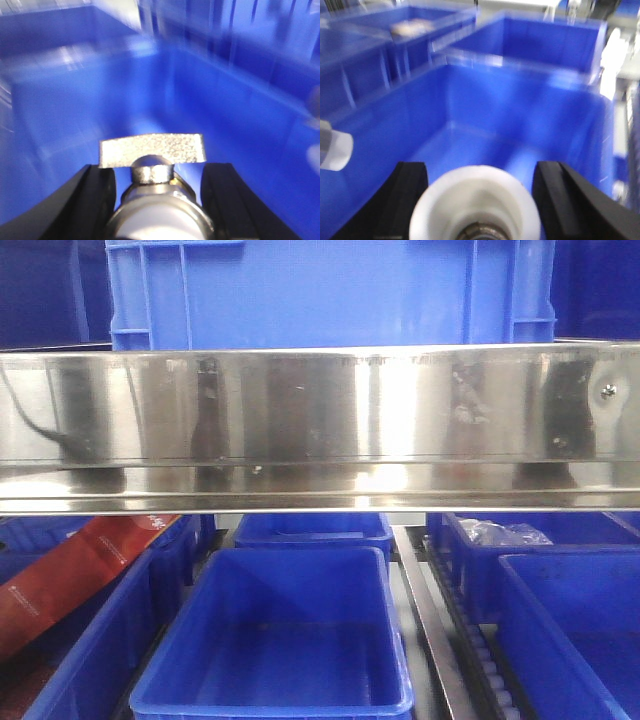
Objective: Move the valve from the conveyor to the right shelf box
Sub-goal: 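Open both grippers to release the valves into the bins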
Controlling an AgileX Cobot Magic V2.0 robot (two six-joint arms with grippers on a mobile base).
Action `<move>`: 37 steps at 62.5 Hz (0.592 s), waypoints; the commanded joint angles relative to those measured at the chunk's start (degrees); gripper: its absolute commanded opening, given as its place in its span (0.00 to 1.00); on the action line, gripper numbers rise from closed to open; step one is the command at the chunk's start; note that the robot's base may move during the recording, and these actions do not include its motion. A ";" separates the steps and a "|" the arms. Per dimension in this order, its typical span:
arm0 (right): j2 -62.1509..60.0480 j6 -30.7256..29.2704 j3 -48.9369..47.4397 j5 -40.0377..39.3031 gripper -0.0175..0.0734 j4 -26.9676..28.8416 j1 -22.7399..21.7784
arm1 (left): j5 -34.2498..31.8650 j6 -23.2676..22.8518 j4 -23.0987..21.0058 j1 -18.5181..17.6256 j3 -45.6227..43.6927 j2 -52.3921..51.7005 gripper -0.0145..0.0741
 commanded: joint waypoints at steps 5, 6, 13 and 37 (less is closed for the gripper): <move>2.30 0.08 -1.20 -3.74 0.01 -0.14 0.10 | 1.28 -2.19 -0.91 -0.31 -2.90 2.89 0.04; 2.37 0.08 -1.20 -3.73 0.01 -0.14 0.10 | 1.28 -2.75 -0.91 -0.31 -2.90 3.02 0.04; 3.23 0.08 -1.20 -3.84 0.01 -0.01 0.10 | 1.28 -3.41 -0.80 -0.18 -2.93 4.04 0.04; 4.35 0.08 -1.20 -2.09 0.22 -0.01 0.10 | 1.43 -3.41 -0.68 -0.18 -2.93 5.41 0.05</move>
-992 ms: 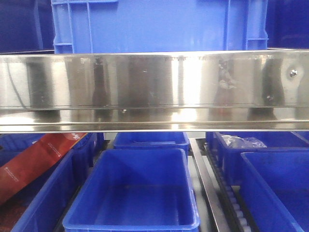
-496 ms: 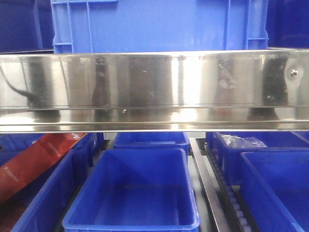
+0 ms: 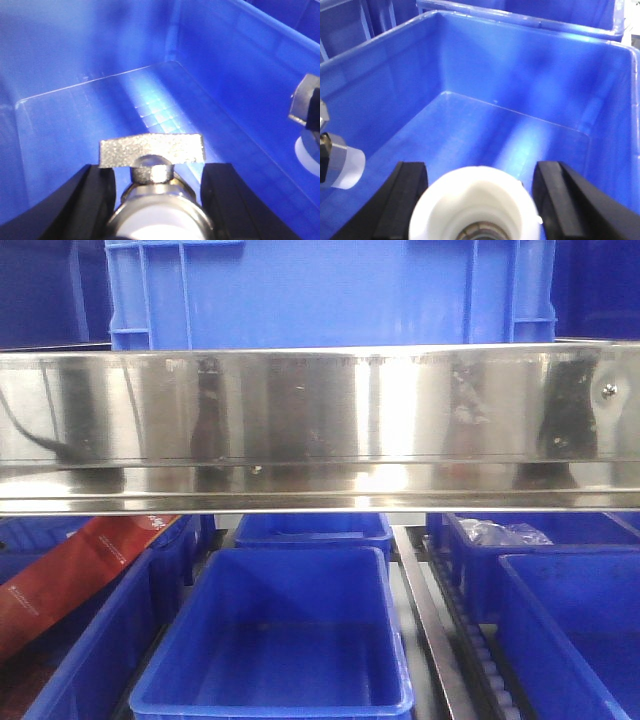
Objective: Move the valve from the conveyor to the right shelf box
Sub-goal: 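Open both grippers to release the valves into the bins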
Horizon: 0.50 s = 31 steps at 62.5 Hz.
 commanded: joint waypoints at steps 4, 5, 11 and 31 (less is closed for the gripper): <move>0.09 0.08 -1.07 -1.38 0.36 0.21 0.10 | -1.95 -0.51 -0.59 -0.18 -1.07 0.28 0.10; 0.21 0.08 -1.07 -1.26 0.38 0.22 0.10 | -1.95 -0.51 -0.59 -0.18 -1.07 0.38 0.12; 0.57 0.08 -1.07 -0.93 0.45 0.44 0.10 | -1.33 -0.51 -0.33 -0.29 -1.07 0.59 0.30; 0.57 0.08 -1.07 0.77 0.66 0.44 0.10 | 0.20 -0.51 -0.20 -0.29 -1.07 0.59 0.68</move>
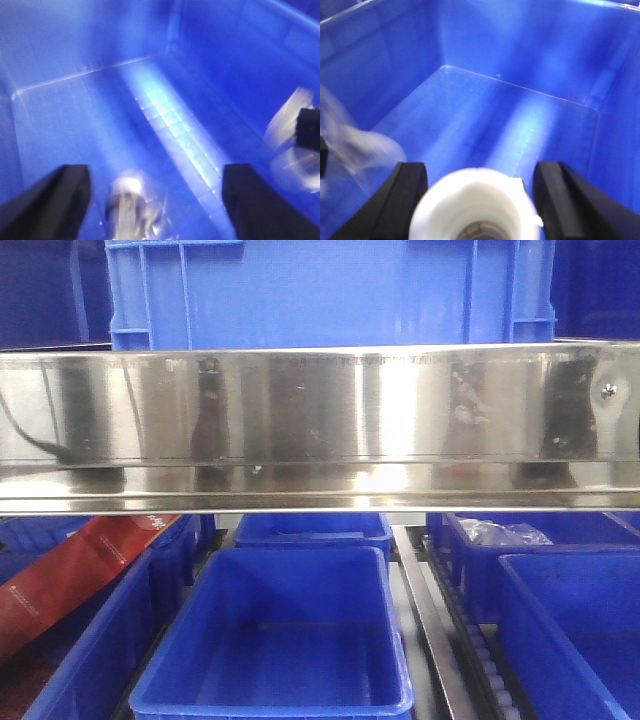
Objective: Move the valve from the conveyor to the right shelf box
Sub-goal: 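Open both grippers to release the valves into the bins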
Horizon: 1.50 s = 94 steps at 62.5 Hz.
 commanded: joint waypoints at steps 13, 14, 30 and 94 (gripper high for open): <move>-1.04 0.08 -0.73 0.76 0.78 0.13 0.10 | -0.31 -0.39 -0.30 -0.29 -0.60 -0.71 0.68; -1.04 0.08 -0.73 1.04 0.78 0.13 0.10 | -0.31 -0.39 -0.30 -0.29 -0.60 -0.71 0.68; -1.47 0.08 -1.89 4.55 0.56 0.13 0.10 | 1.50 -0.39 -0.30 -0.29 -0.83 -0.83 0.24; -26.93 0.08 21.42 -11.58 0.01 -1.54 -7.44 | -9.40 -6.02 9.96 -0.09 16.72 -23.41 0.04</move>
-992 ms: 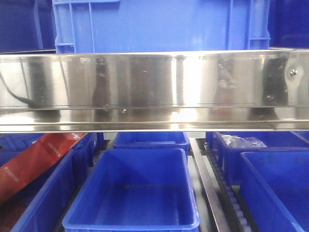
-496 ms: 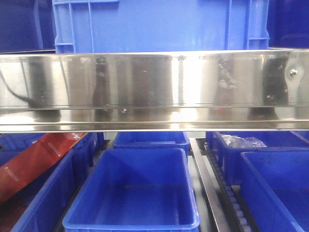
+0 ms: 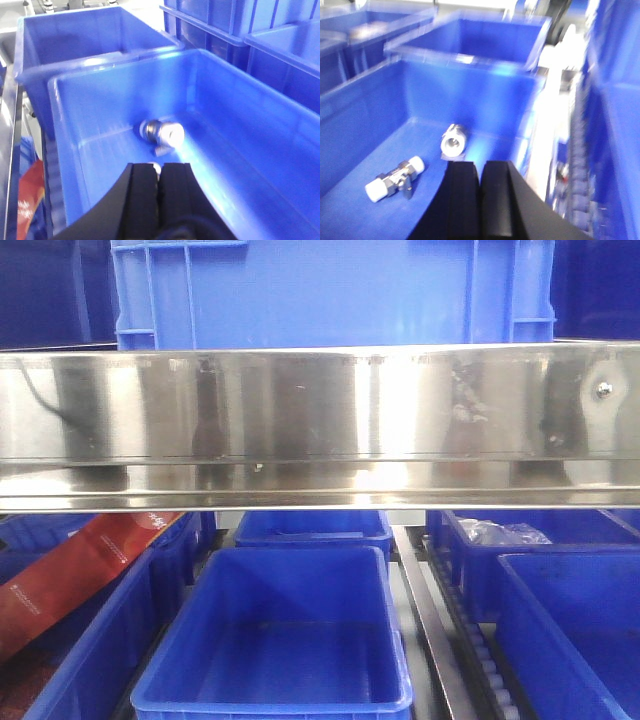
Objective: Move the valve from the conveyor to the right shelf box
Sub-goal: 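Raise both open grippers up out of the blue bins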
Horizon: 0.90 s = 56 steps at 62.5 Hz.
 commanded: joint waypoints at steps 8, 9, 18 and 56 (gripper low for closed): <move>-10.16 -0.03 14.70 -11.89 0.01 -0.72 -0.17 | -8.34 -1.13 0.78 -0.09 14.17 -9.88 0.04; -10.85 -0.03 15.67 -12.44 0.01 -0.72 -0.17 | -9.20 -1.13 0.92 -0.09 15.87 -10.98 0.04; -18.41 -0.03 26.32 -16.69 0.01 -0.72 -0.17 | -14.23 -1.13 1.45 -0.09 27.17 -18.59 0.04; -52.98 -0.03 51.41 -16.35 0.01 -0.72 -0.17 | -19.22 -4.08 1.45 9.96 57.77 -51.98 0.04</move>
